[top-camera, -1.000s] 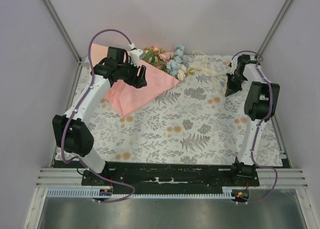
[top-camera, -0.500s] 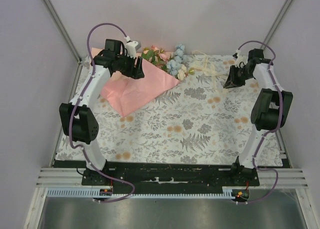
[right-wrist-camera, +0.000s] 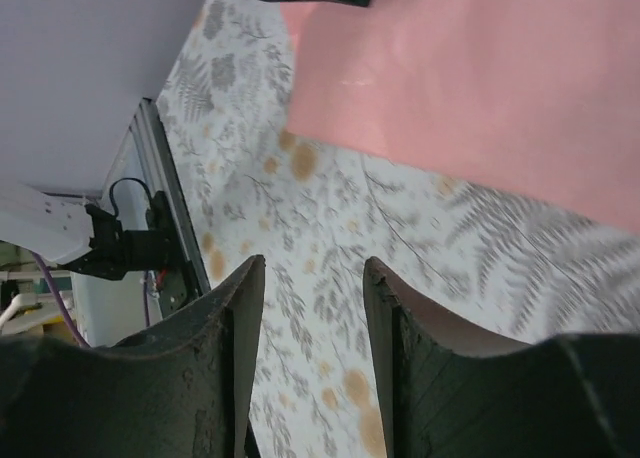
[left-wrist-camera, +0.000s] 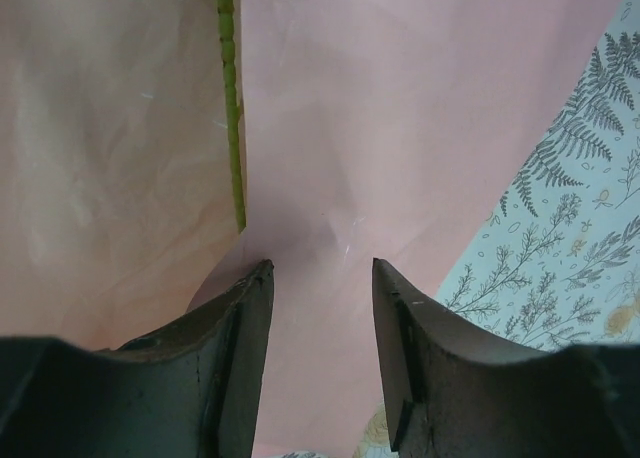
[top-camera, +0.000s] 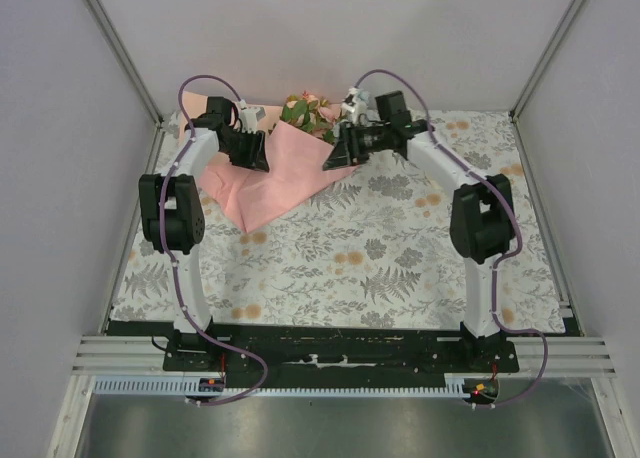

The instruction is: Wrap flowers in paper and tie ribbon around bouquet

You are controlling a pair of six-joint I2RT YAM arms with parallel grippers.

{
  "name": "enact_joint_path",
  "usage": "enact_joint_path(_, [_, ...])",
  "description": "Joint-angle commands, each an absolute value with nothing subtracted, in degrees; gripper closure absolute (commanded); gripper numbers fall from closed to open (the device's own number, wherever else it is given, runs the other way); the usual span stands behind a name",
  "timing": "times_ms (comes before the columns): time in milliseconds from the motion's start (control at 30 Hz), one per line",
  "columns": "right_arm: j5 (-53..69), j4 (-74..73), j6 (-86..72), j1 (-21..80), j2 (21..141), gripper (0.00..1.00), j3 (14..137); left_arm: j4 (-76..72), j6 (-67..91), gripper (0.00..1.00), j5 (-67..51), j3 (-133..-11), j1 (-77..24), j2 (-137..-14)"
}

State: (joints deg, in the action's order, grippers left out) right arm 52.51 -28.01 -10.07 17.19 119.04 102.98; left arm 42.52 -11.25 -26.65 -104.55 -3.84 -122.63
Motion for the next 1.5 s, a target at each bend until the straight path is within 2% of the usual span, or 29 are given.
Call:
enact_joint_path(0, [49.9,-15.3,-22.5,23.0,126.5,0.48,108.6,38.1,-10.5,0.47,-32.7,-106.9,-3.3,-121.9])
enact_joint_path(100, [45.3,-9.9,-26.3,26.5,131.4,0.46,111.5,37.7,-5.8,0.41,-36.7,-107.3,-0.6,-120.8])
enact_joint_path(267, [38.5,-10.5,-22.9,31.8,139.4,0.47,119.6,34.8,2.6,0.33,-43.2,-108.1,6.8,-114.2])
enact_joint_path(333, [35.7,-10.5,-21.8,33.0,141.4,0.47,121.0,30.0,7.6,0.30,-40.5,-107.6,10.2,-111.0])
enact_joint_path(400, [34.7,-10.8,-20.9,33.7,143.2,0.48,122.1,28.2,9.1,0.28,-30.5,-107.7,13.3,-109.5])
enact_joint_path(467, [33.8,-11.1,-20.1,33.9,144.0,0.47,122.3,28.4,7.7,0.23,-25.4,-108.2,16.2,-110.6])
enact_joint_path(567, [33.7,-11.3,-19.7,33.9,144.6,0.46,122.3,30.7,6.9,0.17,-25.6,-110.1,19.2,-115.4])
enact_joint_path(800, [34.9,-11.5,-18.0,33.9,144.1,0.43,121.8,30.9,4.7,0.11,-24.1,-112.8,20.0,-125.8])
enact_joint_path(933, [35.0,-12.0,-17.2,34.0,143.6,0.43,121.2,28.8,5.5,0.11,-27.0,-113.4,19.9,-129.0])
enact_joint_path(1000, [35.4,-12.0,-17.3,33.9,143.7,0.43,121.3,28.7,5.3,0.19,-30.0,-114.7,19.6,-130.2])
enact_joint_path(1100, [35.6,-12.0,-17.4,34.0,144.1,0.43,121.6,26.6,5.3,0.46,-37.0,-113.7,19.5,-128.5])
enact_joint_path(1233, [35.7,-11.2,-18.5,34.1,144.7,0.39,123.0,20.0,2.7,0.74,-40.2,-104.3,17.1,-120.3])
enact_joint_path(1400, [38.8,-6.0,-23.5,34.1,146.0,0.37,123.8,25.5,-7.1,0.93,-39.9,-99.7,11.9,-116.2])
enact_joint_path(1467, [39.9,-2.4,-26.5,34.2,146.7,0.42,124.1,26.4,-8.8,0.98,-40.3,-97.4,10.7,-115.2])
